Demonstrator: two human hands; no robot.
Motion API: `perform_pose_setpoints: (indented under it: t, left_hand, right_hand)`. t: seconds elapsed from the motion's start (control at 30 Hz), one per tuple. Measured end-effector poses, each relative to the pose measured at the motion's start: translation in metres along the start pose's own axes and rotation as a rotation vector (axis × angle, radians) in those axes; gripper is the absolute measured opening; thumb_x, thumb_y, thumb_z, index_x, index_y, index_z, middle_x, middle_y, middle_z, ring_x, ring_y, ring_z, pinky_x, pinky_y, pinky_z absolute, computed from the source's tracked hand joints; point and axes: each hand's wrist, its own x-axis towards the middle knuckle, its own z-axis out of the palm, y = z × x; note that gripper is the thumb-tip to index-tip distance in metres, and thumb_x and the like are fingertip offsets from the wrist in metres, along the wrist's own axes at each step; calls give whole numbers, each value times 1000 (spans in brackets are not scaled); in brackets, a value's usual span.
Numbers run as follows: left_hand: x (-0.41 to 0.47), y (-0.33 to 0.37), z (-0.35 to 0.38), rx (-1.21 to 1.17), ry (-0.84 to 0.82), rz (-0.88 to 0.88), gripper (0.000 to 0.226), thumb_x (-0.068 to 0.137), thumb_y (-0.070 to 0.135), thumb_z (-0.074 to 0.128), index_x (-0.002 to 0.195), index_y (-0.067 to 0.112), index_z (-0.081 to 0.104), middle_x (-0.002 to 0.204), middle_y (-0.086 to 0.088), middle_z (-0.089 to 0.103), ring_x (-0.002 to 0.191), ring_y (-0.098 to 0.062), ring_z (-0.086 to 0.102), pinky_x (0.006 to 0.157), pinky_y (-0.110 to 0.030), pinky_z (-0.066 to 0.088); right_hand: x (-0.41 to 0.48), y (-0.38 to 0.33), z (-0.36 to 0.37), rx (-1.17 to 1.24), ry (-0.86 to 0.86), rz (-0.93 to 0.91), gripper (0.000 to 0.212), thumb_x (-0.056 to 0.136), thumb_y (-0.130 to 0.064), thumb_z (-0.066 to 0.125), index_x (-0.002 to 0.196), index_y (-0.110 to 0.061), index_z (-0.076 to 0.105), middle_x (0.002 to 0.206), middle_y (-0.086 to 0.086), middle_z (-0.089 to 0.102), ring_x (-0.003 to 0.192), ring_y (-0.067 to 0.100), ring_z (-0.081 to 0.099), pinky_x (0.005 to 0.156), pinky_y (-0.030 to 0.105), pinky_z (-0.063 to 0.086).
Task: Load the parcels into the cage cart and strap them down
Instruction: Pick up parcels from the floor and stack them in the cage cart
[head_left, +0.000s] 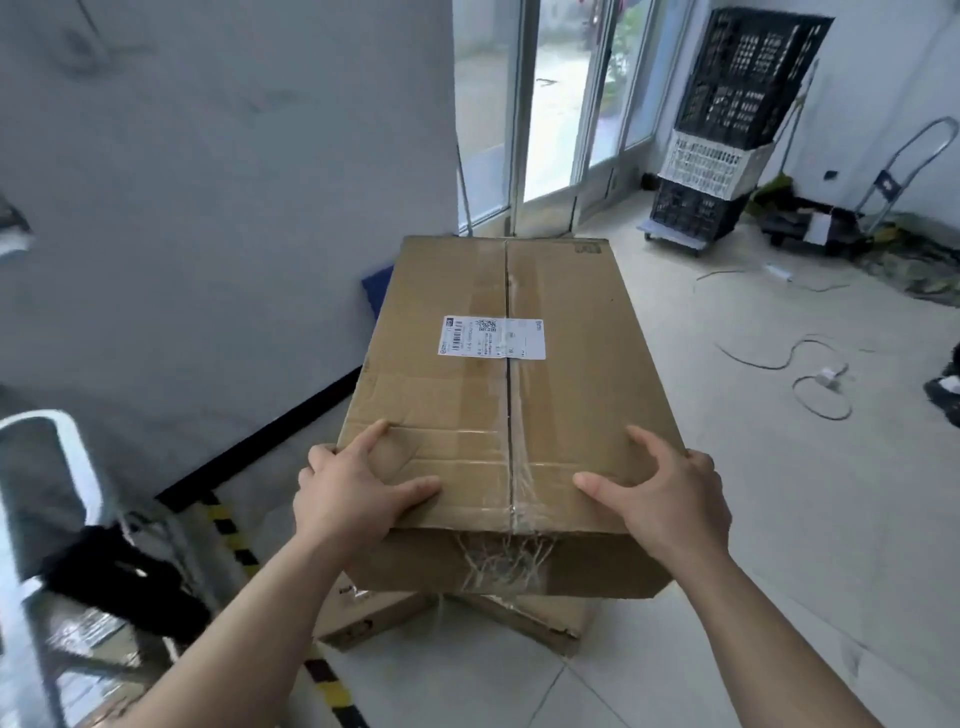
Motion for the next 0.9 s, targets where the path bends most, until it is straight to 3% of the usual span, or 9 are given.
perform_pose_setpoints:
  t: [0.27,0.37,0.6,0.9]
  left_hand:
    - [-54,-49,-17,-183,216,-341,99,56,75,73,142,53,30,140,-8,34,128,-31,38,106,-46,38]
    - [-86,-68,-20,-243,303,-466,99,55,75,73,142,53,30,138,-9,34,127,-31,40,105,-45,39]
    - [-173,-117,-41,-280,513,-708,99,60,70,74,145,47,29,142,-11,33,129,-33,39,104,-44,37]
    - [-256,-212,-86,-348,677,-853,98,61,69,75,145,44,31,138,-12,35,126,-34,41,109,-44,35]
  right_hand:
    - [27,-65,17,-65,-205,-374,89,58,-77,67,137,-46,39,136,6,40,126,27,40,101,43,42]
    - [19,-91,26,-96,-281,-510,88,58,-76,67,137,-46,40,132,5,41,124,27,41,98,40,40]
    - [-44,-150,59,-143,-419,-831,89,60,-79,64,138,-43,40,130,7,44,118,27,45,97,40,42]
    - [-163,-221,114,-134,-527,-1043,89,59,-79,64,137,-42,43,127,7,47,116,26,47,95,38,43]
